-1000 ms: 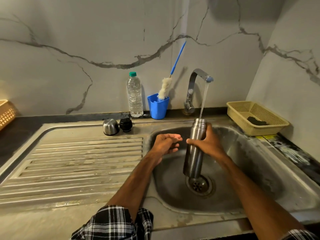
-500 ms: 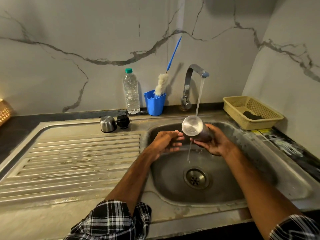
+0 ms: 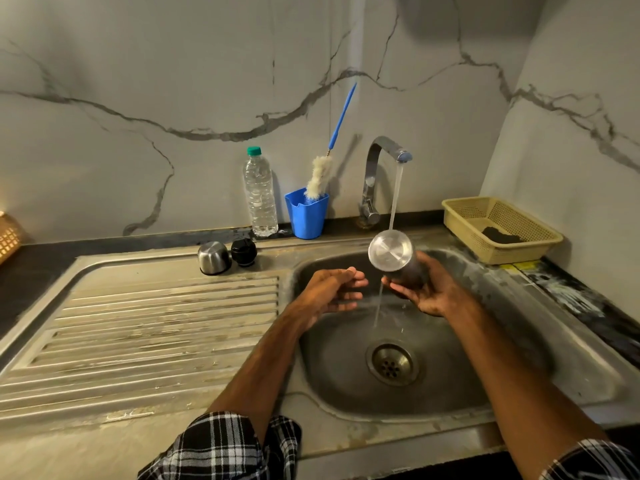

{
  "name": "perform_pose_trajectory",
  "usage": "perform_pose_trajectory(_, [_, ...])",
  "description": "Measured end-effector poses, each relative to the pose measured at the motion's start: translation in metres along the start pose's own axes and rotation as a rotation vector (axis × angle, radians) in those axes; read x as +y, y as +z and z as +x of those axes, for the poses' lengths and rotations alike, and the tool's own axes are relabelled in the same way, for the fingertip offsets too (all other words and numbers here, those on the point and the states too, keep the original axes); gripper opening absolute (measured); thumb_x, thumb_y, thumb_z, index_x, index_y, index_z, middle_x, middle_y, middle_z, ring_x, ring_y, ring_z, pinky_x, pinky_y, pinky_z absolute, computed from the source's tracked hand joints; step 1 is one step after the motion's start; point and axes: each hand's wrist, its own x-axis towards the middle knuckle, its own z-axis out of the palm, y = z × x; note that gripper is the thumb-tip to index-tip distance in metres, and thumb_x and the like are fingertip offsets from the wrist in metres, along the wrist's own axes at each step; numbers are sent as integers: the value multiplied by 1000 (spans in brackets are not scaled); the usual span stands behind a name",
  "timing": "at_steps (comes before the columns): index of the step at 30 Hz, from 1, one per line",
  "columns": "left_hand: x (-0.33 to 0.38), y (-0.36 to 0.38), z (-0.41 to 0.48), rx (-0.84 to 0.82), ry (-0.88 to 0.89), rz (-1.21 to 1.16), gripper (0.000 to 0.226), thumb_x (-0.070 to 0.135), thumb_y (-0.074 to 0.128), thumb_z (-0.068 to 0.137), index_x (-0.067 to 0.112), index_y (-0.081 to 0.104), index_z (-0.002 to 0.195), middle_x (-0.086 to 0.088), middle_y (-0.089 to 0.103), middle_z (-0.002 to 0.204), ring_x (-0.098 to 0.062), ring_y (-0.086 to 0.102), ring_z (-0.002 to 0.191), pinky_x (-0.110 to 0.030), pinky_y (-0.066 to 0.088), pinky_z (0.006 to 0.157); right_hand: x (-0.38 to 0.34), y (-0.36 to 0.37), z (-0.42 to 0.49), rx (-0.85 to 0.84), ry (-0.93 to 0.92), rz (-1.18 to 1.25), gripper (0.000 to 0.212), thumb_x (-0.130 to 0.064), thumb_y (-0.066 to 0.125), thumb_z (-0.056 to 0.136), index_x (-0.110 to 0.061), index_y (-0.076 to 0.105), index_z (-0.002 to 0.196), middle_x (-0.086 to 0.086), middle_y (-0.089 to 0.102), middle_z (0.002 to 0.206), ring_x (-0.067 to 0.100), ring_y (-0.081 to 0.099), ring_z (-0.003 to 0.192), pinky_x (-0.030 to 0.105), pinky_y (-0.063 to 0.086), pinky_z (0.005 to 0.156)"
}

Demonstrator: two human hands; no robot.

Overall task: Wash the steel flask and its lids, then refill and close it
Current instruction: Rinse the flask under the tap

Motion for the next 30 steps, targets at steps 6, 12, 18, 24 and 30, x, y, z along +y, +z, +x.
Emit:
perform_pose_trajectory(6, [0, 0, -3, -104, -53, 60, 64, 69, 47, 94, 16, 68, 124, -11, 74, 118, -27, 69, 110, -45, 53, 101, -2, 11, -10, 171, -312, -543, 94, -36, 86, 72, -27, 29, 146, 14, 62, 107, 32, 70, 88, 41, 60, 55])
perform_pose_trajectory(12, [1, 9, -8, -202, -46, 253, 73, 61, 81, 68, 22, 57, 126, -11, 66, 124, -26, 69, 111, -47, 57, 98, -2, 13, -4, 161, -445, -521, 95, -31, 86, 73, -32, 25, 146, 12, 64, 108, 29, 72, 84, 40, 59, 55])
perform_pose_trajectory(18, [-5, 5, -1, -63, 36, 181, 104, 30, 96, 60, 24, 39, 146, -8, 52, 132, -26, 66, 110, -43, 62, 87, -12, 7, -1, 74, -416, -247, 80, -40, 79, 79, -22, 36, 143, 16, 63, 122, 33, 66, 104, 50, 57, 75])
perform_pose_trajectory(24, [0, -6, -3, 103, 179, 39, 104, 39, 99, 48, 15, 46, 134, -10, 62, 125, -23, 72, 101, -33, 62, 84, -26, -13, -8, 2, -338, -193, 67, -30, 81, 79, -11, 48, 133, 20, 63, 122, 36, 64, 111, 50, 59, 83])
perform_pose_trajectory(30, [10, -13, -5, 155, 272, -438, 43, 22, 78, 84, 8, 63, 122, -15, 72, 122, -28, 68, 116, -38, 57, 96, -34, -20, -20, -247, -215, -577, 65, -22, 90, 69, -5, 61, 125, 22, 64, 123, 35, 68, 108, 48, 60, 85])
